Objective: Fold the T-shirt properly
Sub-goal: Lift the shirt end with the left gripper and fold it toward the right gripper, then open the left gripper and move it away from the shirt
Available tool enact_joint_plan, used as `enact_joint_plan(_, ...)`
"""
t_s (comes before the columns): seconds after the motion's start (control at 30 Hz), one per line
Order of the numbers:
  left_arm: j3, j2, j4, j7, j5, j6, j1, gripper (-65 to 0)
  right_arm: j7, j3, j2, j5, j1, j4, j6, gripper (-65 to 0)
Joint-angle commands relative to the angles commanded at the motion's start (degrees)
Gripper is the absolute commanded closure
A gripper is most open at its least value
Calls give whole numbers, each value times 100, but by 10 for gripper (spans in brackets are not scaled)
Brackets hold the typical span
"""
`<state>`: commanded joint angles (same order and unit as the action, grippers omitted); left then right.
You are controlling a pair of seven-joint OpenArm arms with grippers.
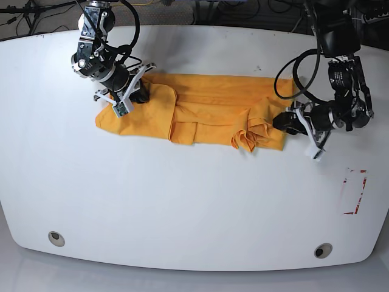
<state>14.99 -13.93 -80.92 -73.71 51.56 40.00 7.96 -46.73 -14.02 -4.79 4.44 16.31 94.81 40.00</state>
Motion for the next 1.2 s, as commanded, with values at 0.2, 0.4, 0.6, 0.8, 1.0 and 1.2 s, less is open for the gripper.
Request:
enact_joint_plan(0.2, -642, -97, -202, -413, 659, 0, 9, -254, 0, 0, 0, 0, -9, 0, 0, -48)
enact_joint_plan(0.4, -1380, -255, -1029, -629, 1125, 0, 35, -254, 0, 0, 0, 0, -44, 0, 0, -48)
enact_joint_plan(0.6, -2101, -457, -1934, -629, 1512, 0, 62, -254, 0, 0, 0, 0, -88, -9, 0, -48)
enact_joint_plan(0.8, -2418, -580, -2180, -629, 1495, 0, 202, -254, 0, 0, 0, -26, -97, -9, 0, -48)
enact_joint_plan(1.0, -2031, -615, -2031, -629, 1073, 0, 281, -254, 0, -9, 0, -35, -97, -9, 0, -48)
enact_joint_plan(1.2, -1626, -484, -1758, -281, 70, 0, 264, -254, 0, -9, 0, -35, -97, -9, 0, -48)
